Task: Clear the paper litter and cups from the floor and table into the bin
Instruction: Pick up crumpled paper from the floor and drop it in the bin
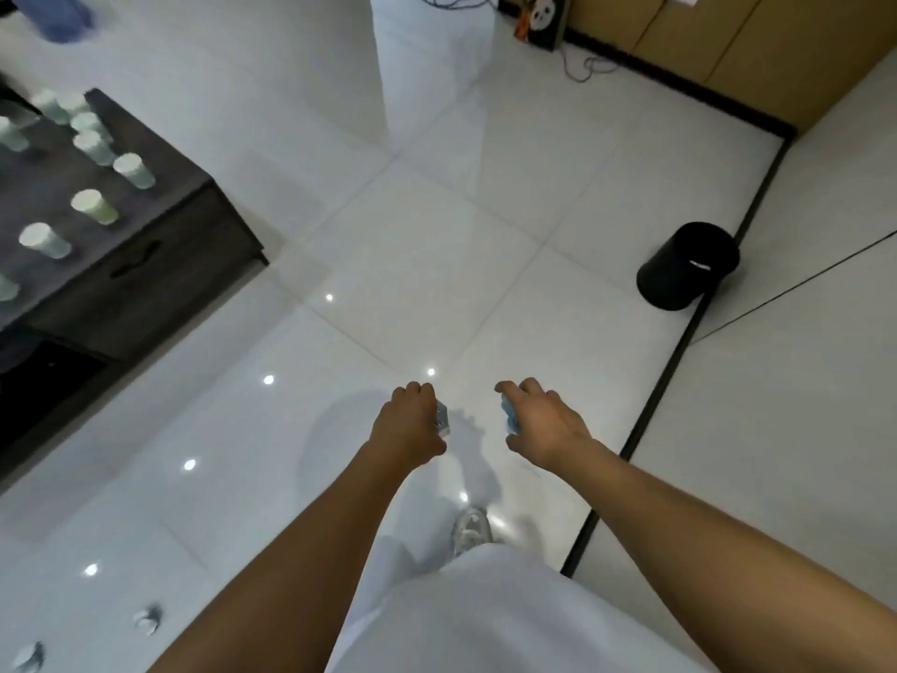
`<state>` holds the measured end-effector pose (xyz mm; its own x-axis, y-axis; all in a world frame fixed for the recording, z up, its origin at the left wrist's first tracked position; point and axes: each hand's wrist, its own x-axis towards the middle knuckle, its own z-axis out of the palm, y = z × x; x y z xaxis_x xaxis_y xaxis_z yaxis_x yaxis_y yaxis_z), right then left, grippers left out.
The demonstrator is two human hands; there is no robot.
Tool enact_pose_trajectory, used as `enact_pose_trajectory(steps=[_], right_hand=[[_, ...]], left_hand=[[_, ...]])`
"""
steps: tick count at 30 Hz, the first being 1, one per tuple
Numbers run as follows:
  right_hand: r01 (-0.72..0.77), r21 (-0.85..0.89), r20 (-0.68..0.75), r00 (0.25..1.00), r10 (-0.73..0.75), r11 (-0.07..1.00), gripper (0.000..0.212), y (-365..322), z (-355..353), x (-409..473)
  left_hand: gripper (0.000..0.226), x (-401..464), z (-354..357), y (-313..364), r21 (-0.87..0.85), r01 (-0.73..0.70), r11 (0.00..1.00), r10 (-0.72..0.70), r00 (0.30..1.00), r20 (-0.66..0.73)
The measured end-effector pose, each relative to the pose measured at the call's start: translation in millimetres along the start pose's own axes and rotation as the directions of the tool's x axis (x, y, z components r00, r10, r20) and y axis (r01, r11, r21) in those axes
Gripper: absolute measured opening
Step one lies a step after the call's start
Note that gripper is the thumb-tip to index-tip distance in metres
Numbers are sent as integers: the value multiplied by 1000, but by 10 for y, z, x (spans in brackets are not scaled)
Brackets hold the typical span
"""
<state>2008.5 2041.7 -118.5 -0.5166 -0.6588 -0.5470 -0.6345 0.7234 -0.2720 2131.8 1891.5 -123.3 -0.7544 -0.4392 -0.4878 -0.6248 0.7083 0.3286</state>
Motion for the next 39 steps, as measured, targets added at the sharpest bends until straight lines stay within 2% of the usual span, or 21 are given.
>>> enact_pose_trajectory(steps=[8, 13, 17, 26, 31, 39], right_hand=[[-182, 153, -58, 980, 193, 971, 64, 1068, -615, 445], [-258, 227, -97, 953, 286, 939, 65, 1626, -1179, 1052], [-331, 315, -114, 917, 382, 889, 67, 2089, -1740, 1551], [-425, 443, -136, 839, 527, 789, 70, 3244, -2520, 2250], [-463, 460, -94, 823, 560, 758, 71, 4216, -2790, 2659], [-494, 448, -66, 813, 579, 745, 72, 5706, -3395, 3296]], left_hand=[[41, 1191, -287, 1042, 98, -202, 974, 190, 974, 121], [45, 2215, -619, 1614, 155, -297, 942, 274, 949, 154], [39, 3080, -975, 2168, 188, -391, 901, 358, 915, 187], [69, 4585, -1347, 3549, 276, -488, 828, 413, 864, 287], [69, 5332, -1174, 4468, 280, -524, 804, 433, 839, 328], [73, 6339, -918, 5833, 213, -509, 834, 416, 834, 363]])
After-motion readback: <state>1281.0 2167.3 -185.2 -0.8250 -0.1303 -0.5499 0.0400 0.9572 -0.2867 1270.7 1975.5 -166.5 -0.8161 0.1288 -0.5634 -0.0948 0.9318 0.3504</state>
